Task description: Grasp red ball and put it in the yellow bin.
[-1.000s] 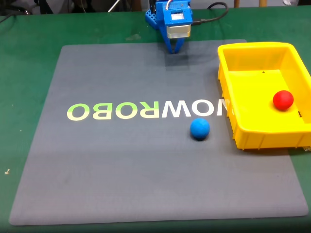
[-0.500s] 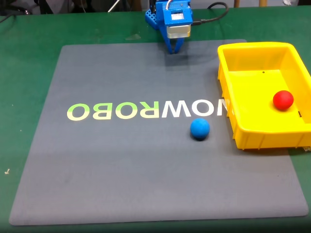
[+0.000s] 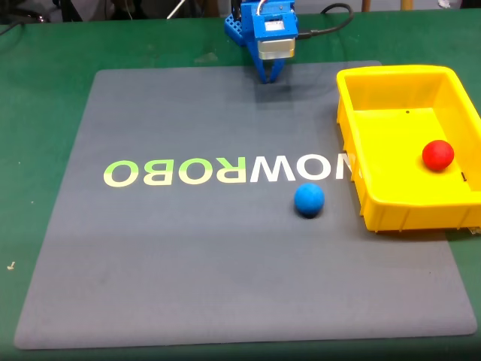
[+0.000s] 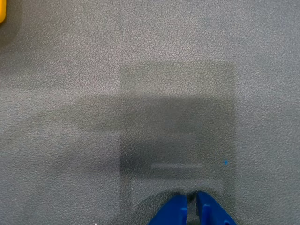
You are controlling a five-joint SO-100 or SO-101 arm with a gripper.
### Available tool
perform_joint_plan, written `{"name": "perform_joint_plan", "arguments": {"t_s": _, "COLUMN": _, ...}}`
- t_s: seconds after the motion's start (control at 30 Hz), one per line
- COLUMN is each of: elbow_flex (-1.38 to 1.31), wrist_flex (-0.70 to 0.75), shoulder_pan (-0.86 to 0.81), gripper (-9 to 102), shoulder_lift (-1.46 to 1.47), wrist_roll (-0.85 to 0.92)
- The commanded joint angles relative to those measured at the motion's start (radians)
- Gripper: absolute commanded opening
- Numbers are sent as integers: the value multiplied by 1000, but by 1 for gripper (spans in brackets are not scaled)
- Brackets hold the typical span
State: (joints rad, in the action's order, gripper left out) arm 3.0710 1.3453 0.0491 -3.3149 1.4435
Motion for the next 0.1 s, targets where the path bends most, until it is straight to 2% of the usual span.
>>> {"name": "perform_joint_plan", "arguments": {"t_s": 0.0, "elbow_flex": 31, "wrist_flex": 2, "shoulder_pan": -9, "gripper": 0, "shoulder_lift": -12, "wrist_roll": -12}}
{"name": "perform_joint_plan", "arguments": {"t_s": 0.07, "elbow_flex": 31, "wrist_flex": 2, "shoulder_pan": -9, "gripper": 0, "shoulder_lift": -12, "wrist_roll": -12}}
